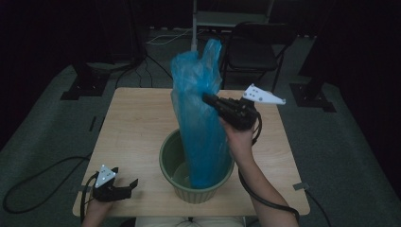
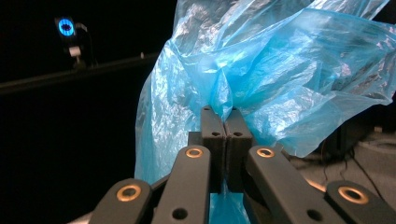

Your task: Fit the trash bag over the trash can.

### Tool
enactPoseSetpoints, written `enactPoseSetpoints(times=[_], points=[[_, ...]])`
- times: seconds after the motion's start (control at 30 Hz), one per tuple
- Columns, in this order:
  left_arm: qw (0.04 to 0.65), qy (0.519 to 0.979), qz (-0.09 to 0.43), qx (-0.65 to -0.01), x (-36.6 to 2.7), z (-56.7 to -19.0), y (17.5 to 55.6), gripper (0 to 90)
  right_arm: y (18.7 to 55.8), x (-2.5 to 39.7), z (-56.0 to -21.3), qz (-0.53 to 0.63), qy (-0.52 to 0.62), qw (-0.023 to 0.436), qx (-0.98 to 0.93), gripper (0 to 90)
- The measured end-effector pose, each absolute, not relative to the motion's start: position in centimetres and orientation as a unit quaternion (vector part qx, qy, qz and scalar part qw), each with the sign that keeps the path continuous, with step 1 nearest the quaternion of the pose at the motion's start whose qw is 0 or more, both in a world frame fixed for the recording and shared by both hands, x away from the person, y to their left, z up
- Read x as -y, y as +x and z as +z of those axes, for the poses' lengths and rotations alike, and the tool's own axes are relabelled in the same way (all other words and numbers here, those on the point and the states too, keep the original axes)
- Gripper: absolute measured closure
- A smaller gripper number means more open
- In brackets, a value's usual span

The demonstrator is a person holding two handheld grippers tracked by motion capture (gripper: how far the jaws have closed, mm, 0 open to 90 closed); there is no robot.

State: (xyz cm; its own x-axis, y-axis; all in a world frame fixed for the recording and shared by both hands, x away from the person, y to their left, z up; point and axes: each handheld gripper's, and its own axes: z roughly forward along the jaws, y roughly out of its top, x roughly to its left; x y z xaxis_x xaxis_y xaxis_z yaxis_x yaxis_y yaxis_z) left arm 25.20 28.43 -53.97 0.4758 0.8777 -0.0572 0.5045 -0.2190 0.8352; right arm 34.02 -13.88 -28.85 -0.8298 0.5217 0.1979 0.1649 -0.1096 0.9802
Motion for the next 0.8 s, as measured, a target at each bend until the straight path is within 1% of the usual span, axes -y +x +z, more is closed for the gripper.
enactPoseSetpoints(times=[0.23,0.47,0.57,0.63,0.7,0.8], points=[[0.424,0.747,0.22,-0.463,-28.5,-53.8,25.2,4.8,32.2,15.6,-33.0,0.681,0.29,0.095,-0.666,89.6],[0.432,0.741,0.214,-0.468,-28.6,-53.6,25.5,4.8,31.0,17.9,-35.6,0.663,0.319,0.093,-0.671,89.4],[0.429,0.745,0.214,-0.464,-28.3,-53.1,25.5,4.8,31.0,18.7,-36.7,0.656,0.33,0.079,-0.674,89.1],[0.428,0.748,0.214,-0.459,-28.0,-52.4,25.6,4.8,31.0,19.0,-37.3,0.654,0.334,0.067,-0.676,88.1],[0.427,0.754,0.211,-0.453,-27.6,-51.5,25.7,4.8,31.1,19.0,-37.4,0.653,0.335,0.06,-0.676,82.7],[0.435,0.756,0.198,-0.447,-27.2,-49.8,25.8,4.8,31.1,19.0,-36.7,0.658,0.333,0.068,-0.671,81.3]])
